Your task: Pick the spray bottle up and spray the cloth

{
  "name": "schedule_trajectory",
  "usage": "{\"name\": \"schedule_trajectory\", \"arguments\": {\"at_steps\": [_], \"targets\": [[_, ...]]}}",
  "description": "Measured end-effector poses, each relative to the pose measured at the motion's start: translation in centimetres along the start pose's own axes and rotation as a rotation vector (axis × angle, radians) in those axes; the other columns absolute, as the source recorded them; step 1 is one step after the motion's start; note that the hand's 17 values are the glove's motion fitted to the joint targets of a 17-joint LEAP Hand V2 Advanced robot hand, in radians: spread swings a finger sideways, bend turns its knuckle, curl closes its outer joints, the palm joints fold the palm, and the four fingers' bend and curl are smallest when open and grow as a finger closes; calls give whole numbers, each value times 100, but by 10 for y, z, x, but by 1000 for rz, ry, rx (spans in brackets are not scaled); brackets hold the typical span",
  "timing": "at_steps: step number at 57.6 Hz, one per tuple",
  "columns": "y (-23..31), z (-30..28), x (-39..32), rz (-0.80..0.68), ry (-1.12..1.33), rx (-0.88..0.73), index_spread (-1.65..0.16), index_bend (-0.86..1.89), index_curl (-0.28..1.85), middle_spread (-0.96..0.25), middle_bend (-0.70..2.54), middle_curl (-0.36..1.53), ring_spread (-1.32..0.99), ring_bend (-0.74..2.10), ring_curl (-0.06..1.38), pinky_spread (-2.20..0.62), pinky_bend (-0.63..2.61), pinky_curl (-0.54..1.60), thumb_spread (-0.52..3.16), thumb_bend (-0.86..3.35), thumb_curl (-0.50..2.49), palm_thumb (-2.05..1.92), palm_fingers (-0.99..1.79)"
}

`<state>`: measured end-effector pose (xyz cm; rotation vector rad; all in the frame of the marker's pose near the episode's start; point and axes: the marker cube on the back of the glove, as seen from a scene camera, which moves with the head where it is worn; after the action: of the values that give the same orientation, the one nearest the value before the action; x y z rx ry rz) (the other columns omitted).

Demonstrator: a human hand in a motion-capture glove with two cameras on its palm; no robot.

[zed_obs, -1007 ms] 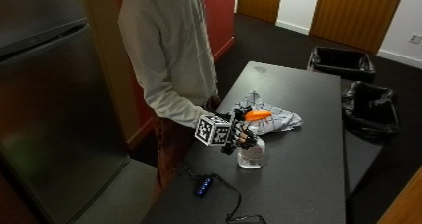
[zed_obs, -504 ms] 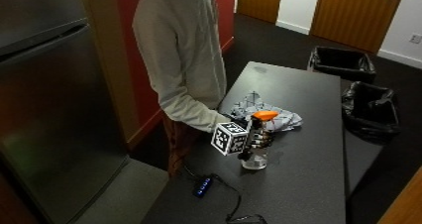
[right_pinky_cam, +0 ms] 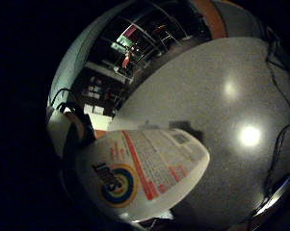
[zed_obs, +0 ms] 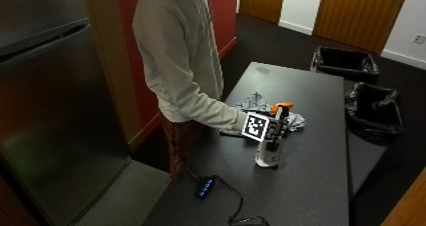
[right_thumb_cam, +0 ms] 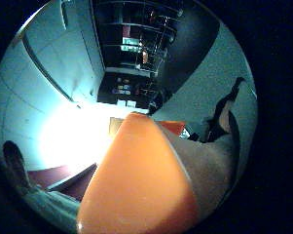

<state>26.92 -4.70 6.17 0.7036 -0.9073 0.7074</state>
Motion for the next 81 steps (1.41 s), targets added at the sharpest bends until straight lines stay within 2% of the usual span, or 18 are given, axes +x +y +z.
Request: {"name": "schedule_trajectory", "arguments": {"at_steps": [12, 18, 23, 37, 48, 55, 70, 77, 81], "targets": [[-8, 23, -39, -112, 245, -248, -19, 44, 53, -12, 61, 52, -16, 65, 46, -21, 30, 38, 25, -3, 70, 93, 139], [0, 38, -93, -120, 181, -382, -19, 45, 53, -12, 62, 52, -16, 66, 46, -22, 30, 38, 23, -3, 72, 92, 139], [7, 43, -96, -180, 440, -494, -19, 45, 54, -12, 63, 52, -16, 66, 47, -22, 31, 38, 22, -3, 73, 92, 139], [25, 50, -175, -273, 790, -724, -19, 46, 55, -12, 63, 52, -16, 67, 47, -22, 32, 38, 21, -3, 76, 91, 139], [42, 60, -225, -428, 1223, -742, -18, 46, 55, -12, 64, 52, -16, 67, 47, -22, 32, 38, 20, -3, 77, 91, 139], [53, 59, -237, -497, 1314, -792, -18, 46, 55, -12, 64, 52, -16, 67, 47, -22, 32, 38, 20, -3, 78, 90, 139], [74, 93, -203, -432, 1436, -800, -19, 47, 56, -12, 64, 52, -16, 67, 47, -23, 33, 38, 20, -3, 80, 90, 139], [79, 100, -192, -426, 1389, -806, -18, 47, 56, -12, 64, 52, -16, 67, 47, -23, 33, 38, 20, -3, 80, 89, 139], [77, 101, -192, -364, 1371, -756, -18, 47, 56, -12, 64, 52, -16, 67, 47, -23, 33, 38, 19, -3, 80, 89, 139]]}}
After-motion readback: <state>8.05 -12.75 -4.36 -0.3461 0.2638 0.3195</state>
